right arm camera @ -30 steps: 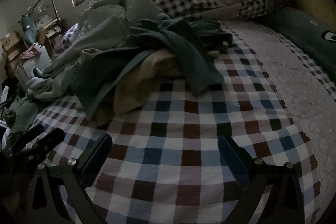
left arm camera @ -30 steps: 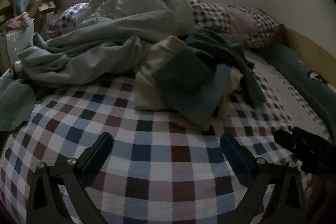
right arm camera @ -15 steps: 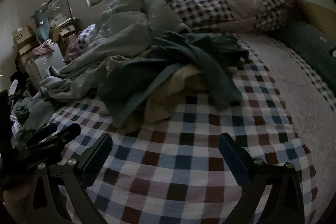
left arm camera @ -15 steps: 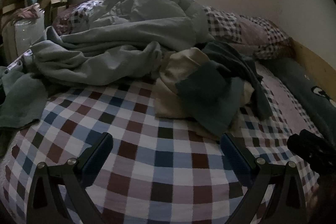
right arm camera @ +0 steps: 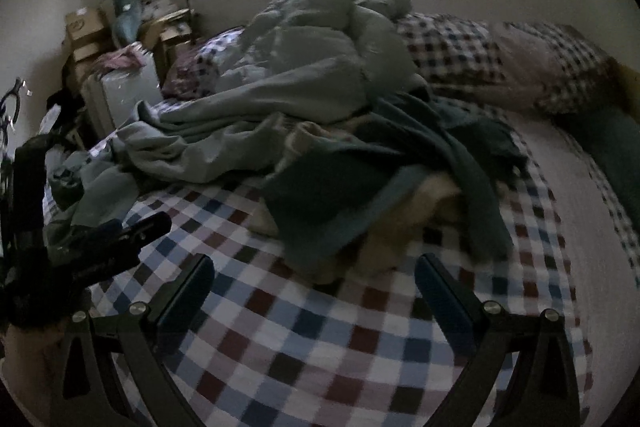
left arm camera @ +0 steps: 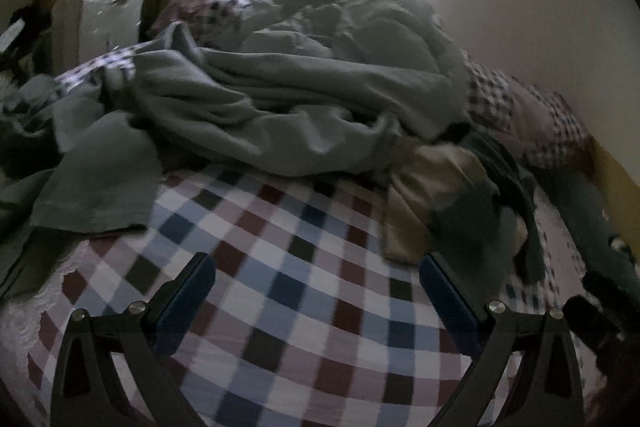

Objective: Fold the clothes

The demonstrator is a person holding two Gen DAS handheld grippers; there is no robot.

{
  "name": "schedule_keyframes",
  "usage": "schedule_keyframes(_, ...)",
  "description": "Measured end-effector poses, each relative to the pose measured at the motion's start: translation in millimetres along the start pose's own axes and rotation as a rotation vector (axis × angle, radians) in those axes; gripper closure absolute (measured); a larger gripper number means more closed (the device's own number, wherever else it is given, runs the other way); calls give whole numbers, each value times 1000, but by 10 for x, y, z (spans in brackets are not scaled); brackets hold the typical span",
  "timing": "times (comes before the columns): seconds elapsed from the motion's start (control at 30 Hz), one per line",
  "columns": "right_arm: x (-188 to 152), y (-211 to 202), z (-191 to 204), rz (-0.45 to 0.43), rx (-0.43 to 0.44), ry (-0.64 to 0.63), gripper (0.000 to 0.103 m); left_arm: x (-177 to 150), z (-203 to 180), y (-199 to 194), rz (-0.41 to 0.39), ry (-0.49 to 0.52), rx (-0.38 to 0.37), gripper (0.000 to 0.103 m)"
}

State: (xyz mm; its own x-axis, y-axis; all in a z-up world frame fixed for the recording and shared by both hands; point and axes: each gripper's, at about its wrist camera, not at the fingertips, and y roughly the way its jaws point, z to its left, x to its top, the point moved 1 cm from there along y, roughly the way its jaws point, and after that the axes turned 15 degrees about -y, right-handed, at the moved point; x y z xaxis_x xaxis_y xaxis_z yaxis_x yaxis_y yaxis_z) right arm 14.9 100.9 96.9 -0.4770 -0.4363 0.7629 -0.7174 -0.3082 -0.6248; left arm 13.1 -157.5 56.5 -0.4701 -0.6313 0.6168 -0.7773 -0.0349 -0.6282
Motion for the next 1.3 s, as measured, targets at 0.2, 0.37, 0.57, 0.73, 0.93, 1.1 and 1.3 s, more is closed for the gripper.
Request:
schedule_keyframes(0.2, 326, 157, 349, -10, 16, -119, 0, 191, 248, -103, -36, -59, 4, 0)
schedule_keyframes(0.37, 559, 317, 658, -19, 19, -239, 0, 330, 425, -187, -79, -85, 30, 0)
schedule_keyframes(0.57, 792, 560, 921, -24, 21, -346, 0, 469, 662, -230, -102, -139, 59, 0)
schedule_keyframes(0.73, 958, 807, 1099, -18, 12, -444, 0, 558, 857, -234, -83, -215, 27, 0)
schedule_keyframes(0.93, 1156, 1104, 1313, -12, 1, -562, 0, 617, 976, -235, -82, -249, 12, 0)
schedule_keyframes(1.1, 1203, 1428, 1455, 7, -17, -661, 0, 631, 1031, -215, -70, -280, -13, 0)
schedule_keyframes(1.3, 1156, 1863, 1547, 64, -62, -759, 1, 619, 998, -170, -40, -270, -27, 0)
